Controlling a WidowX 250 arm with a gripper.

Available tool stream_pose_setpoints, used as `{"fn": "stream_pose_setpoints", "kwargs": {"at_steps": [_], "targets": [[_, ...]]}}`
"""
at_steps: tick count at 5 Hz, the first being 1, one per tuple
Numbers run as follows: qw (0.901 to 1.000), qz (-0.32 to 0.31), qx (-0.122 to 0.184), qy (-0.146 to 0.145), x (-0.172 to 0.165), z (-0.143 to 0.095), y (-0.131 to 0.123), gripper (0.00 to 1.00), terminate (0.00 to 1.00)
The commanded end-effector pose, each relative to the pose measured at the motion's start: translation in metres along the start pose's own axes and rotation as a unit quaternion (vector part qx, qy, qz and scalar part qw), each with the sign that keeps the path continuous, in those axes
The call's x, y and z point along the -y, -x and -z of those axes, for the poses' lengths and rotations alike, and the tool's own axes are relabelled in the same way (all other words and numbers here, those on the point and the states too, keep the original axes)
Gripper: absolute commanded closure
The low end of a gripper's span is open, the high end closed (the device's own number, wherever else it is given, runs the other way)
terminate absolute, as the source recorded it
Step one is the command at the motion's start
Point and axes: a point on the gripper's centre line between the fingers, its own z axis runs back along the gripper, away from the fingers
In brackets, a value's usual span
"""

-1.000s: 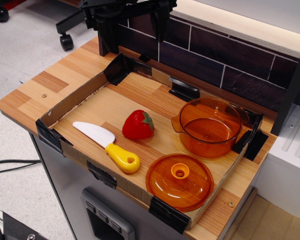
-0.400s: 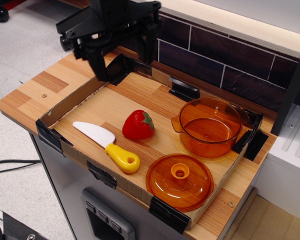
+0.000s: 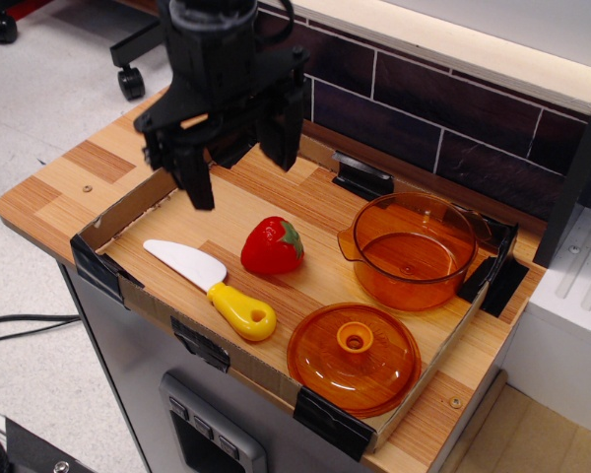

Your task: Put knife in pot

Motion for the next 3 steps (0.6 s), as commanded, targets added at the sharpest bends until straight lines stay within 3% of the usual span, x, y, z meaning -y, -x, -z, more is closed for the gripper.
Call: {"fn": "stream_pose_setpoints", "kwargs": {"at_steps": [1,3], "targets": [[0.9988,-0.033,0.025,0.027,-0.008,0.014,0.013,0.00,0.00],[0.9987,-0.030,0.036,0.022,-0.013,0.033,0.016,0.00,0.00]]}}
